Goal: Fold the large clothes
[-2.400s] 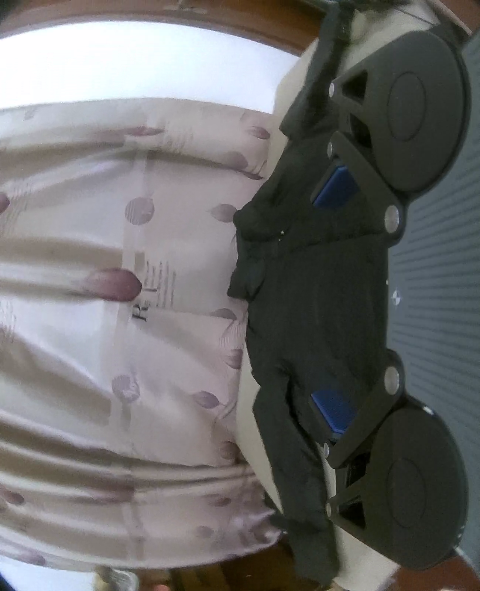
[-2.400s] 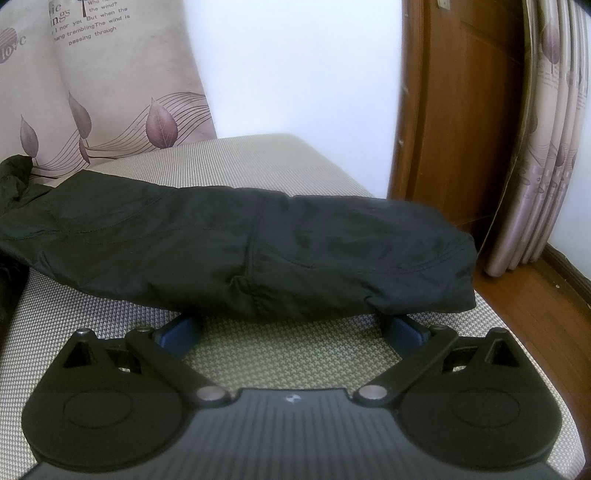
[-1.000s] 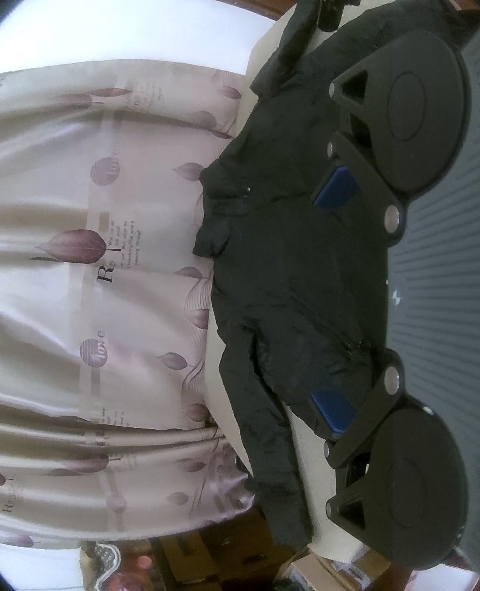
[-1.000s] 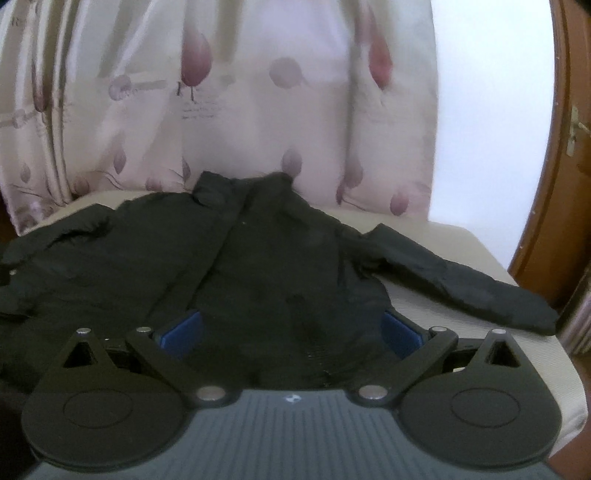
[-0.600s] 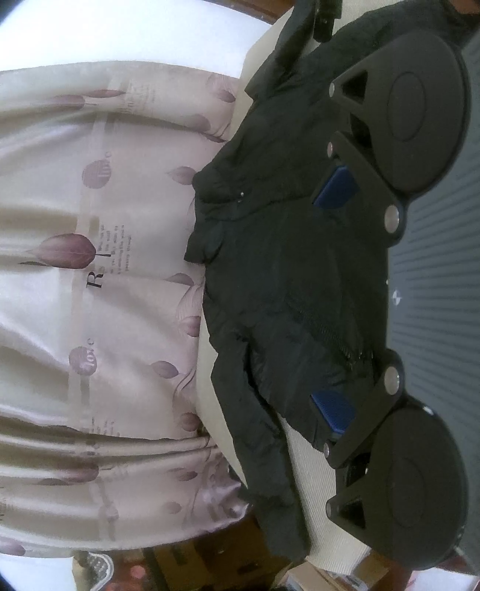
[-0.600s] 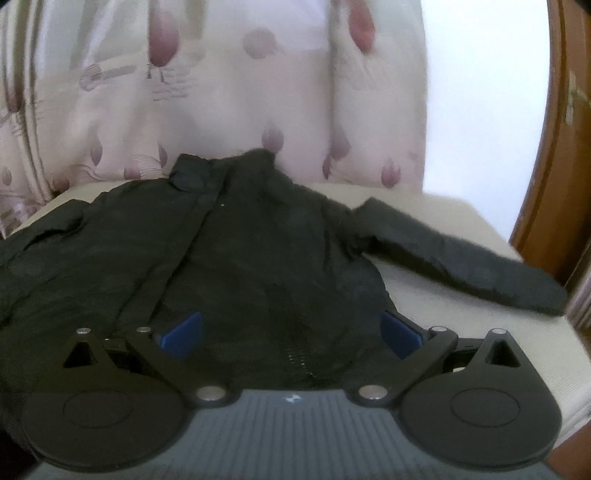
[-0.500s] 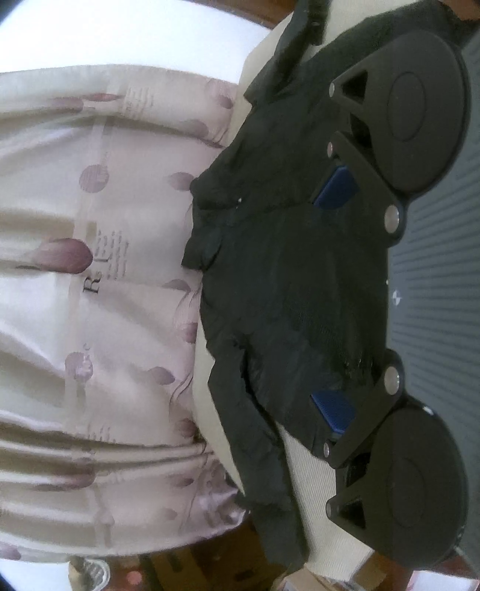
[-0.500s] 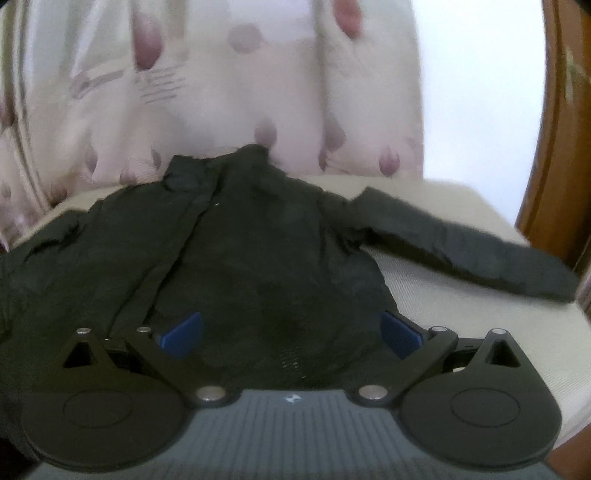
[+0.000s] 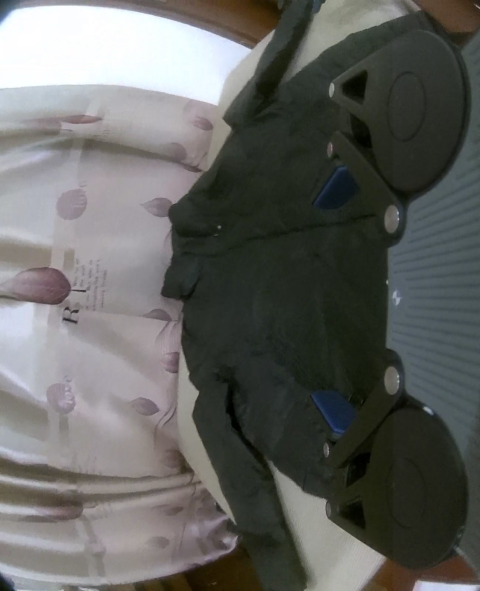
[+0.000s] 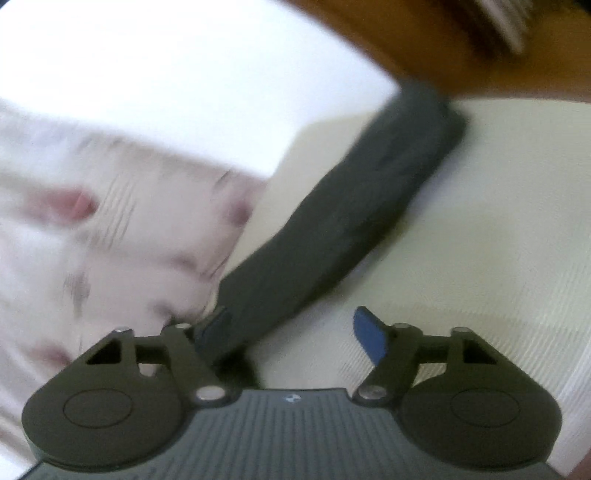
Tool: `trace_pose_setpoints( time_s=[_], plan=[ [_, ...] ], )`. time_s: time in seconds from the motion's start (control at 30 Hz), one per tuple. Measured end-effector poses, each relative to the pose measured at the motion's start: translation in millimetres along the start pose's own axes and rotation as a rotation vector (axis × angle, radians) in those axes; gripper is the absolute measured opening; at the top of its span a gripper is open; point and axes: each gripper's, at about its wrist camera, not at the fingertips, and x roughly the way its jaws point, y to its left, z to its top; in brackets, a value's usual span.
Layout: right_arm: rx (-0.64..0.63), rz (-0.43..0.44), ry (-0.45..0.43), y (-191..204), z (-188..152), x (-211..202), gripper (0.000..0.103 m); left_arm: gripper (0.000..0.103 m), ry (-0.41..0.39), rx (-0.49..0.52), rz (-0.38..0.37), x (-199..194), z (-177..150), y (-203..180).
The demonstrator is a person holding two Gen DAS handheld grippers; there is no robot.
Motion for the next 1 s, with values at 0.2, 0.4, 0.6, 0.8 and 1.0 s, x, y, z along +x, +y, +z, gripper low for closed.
trace_pose_setpoints(
  time_s=[0.2,0.4,0.6,0.8,1.0],
  plan=[
    [0.165,-0.036,-0.067,-49,46,17,0.064,0.103,0.046,0.015,0.018,15,0,-9],
    [0.184,-0.015,-0.121,-52,68,34,0.064,0.103,0.07,0.0,0.021,20,1,-10],
    [0.103,-0.163,-0.084,-41,77,57,0.009,0.103,0.078,-0.041,0.025,19,1,1],
    [-0.036,-0.055,-0.145,24,81,44,0.006,0.103,0.066,-0.096,0.034,7,3,25],
    [-0.27,0.226,-0.127,193,33,40,0.006,0.103,0.028,-0.17,0.012,-12,3,49]
  ],
)
